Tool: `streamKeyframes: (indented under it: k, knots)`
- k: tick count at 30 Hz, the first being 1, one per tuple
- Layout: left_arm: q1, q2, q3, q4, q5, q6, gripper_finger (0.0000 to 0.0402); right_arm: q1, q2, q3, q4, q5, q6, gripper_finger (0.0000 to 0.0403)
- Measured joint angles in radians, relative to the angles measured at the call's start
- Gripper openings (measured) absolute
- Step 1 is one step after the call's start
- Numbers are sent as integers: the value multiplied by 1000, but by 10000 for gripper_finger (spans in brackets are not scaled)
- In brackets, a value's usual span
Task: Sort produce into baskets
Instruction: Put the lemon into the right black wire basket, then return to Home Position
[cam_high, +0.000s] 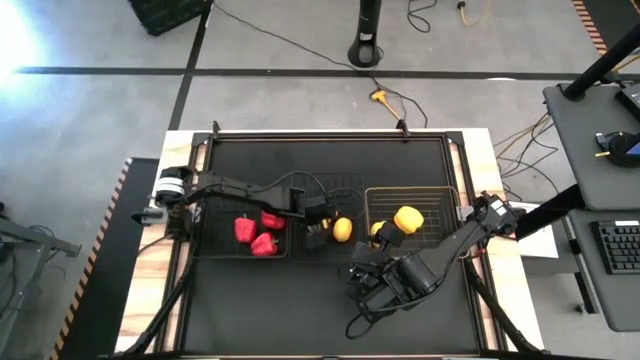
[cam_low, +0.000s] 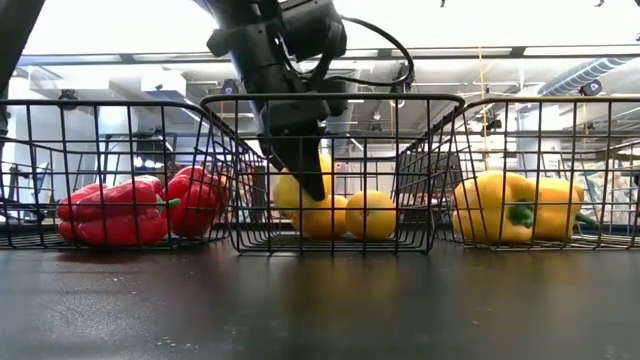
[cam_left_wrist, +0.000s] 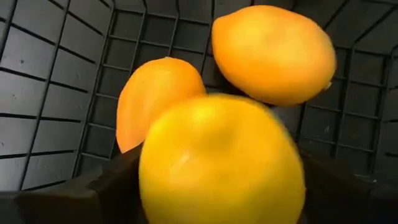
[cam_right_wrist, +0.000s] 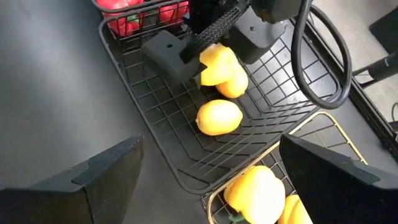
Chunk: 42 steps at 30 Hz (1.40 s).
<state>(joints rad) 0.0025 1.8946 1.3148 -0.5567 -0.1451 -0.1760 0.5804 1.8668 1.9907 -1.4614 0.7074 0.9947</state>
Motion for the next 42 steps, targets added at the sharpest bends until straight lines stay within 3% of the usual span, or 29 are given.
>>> streamKeyframes:
  k: [7, 10, 16, 20, 25, 27, 31, 36, 38, 42]
  knots:
    - [-6, -36, -3, -1, 24, 26, 361, -1, -6, 0, 4, 0, -68, 366]
    - [-6, -114, -19, -4, 21, 15, 363, -11, -31, 0, 5, 0, -98, 366]
    - [-64, -440, -144, 93, -29, -11, 361, -74, -56, -4, 32, -13, -313, 363]
    - [-148, -712, -323, 196, -30, -21, 361, -188, -58, -63, 234, -161, -546, 343]
    - [-239, -1024, -553, 275, -83, -70, 361, -331, -55, -231, 712, -474, -908, 283]
    - [-252, -1129, -626, 280, -108, -73, 361, -379, -55, -271, 796, -546, -978, 245]
    - [-253, -1312, -741, 286, -108, -65, 361, -445, -110, -340, 793, -551, -1036, 151]
    - [-253, -1494, -856, 305, -108, -2, 361, -468, -293, -546, 850, -551, -1014, 38]
    - [-252, -1550, -904, 355, -109, 21, 361, -467, -394, -673, 951, -555, -1002, 17]
    - [-251, -1613, -1015, 524, -108, 58, 361, -460, -618, -965, 1252, -578, -958, 14]
